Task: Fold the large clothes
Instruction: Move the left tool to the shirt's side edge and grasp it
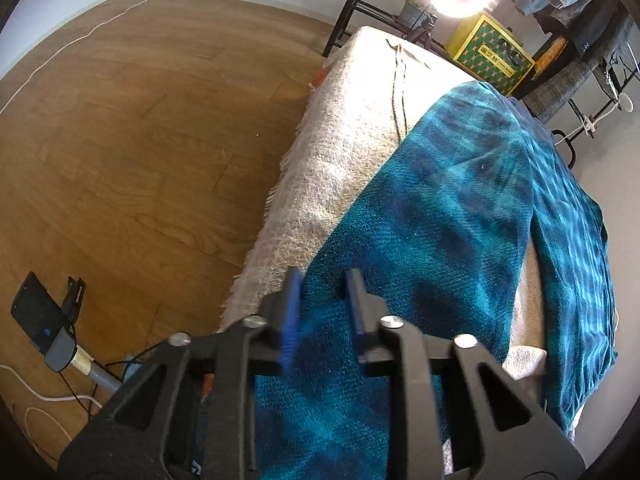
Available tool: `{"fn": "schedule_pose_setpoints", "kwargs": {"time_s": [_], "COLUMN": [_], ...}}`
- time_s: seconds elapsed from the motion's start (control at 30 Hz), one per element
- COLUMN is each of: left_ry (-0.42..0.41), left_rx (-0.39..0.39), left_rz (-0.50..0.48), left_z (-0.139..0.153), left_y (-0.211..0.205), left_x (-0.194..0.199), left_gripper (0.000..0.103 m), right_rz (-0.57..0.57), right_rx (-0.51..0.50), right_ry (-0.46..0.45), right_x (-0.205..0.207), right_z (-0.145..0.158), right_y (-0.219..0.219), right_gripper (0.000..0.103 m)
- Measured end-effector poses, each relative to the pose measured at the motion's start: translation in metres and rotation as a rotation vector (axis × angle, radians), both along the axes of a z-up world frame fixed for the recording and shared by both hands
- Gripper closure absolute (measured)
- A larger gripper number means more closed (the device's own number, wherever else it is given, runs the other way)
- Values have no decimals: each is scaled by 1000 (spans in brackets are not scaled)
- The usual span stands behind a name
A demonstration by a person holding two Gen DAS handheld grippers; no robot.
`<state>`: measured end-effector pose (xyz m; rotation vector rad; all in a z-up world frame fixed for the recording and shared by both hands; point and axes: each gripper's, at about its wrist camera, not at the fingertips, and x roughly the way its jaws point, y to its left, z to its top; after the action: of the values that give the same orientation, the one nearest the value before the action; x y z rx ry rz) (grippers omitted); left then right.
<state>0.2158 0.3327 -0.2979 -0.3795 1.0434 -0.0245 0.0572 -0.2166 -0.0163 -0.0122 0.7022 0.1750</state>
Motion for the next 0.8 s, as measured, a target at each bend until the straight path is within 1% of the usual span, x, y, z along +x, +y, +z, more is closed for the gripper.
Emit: {"fn": "schedule_pose_setpoints", "kwargs": {"time_s": [0.03,0.1,0.17,0.27,0.43,0.47,0.57,0.6,0.63,0.7,0.73,0.77,0.8], "left_ry": [-3,-17,-34,-60,-145,-161,-210,-231,-249,-279,-290,-301,-314], "left_rx": [-3,-15,-17,-55,-150,-168,-231,-246,-256,-283,-293,-298,-303], "left_rz": [0,-4,-2,7,1,-3,-32,-50,-67,-100,-116,-136,-163], "left_z": [1,4,9,18,49,55,77,86,94,109,115,121,128], "left_y": [0,0,0,-2,-15,-20,-40,-51,-62,-84,-94,-107,-123], "left_x": [-1,-3,-5,-10,-19,-21,-25,-25,-27,-28,-30,-31,-34], "left_gripper": [97,99,101,101,102,102,102,102,102,102,102,102,102], "right_rz": [3,12,23,40,72,80,103,112,119,131,138,145,149], "right_rx": [-1,-2,-3,-1,20,30,60,76,88,117,141,159,173], "right_ry": [2,3,3,3,11,16,44,61,74,102,120,132,142], "right_x": [1,2,4,8,19,22,29,33,36,42,46,48,51], "right_z": [-1,-2,-3,-4,-12,-13,-21,-25,-29,-37,-42,-46,-49], "right_y": [1,3,6,10,10,9,8,6,4,0,-4,-7,-9], "right_gripper": [4,4,4,4,4,6,23,30,35,52,55,61,64]}}
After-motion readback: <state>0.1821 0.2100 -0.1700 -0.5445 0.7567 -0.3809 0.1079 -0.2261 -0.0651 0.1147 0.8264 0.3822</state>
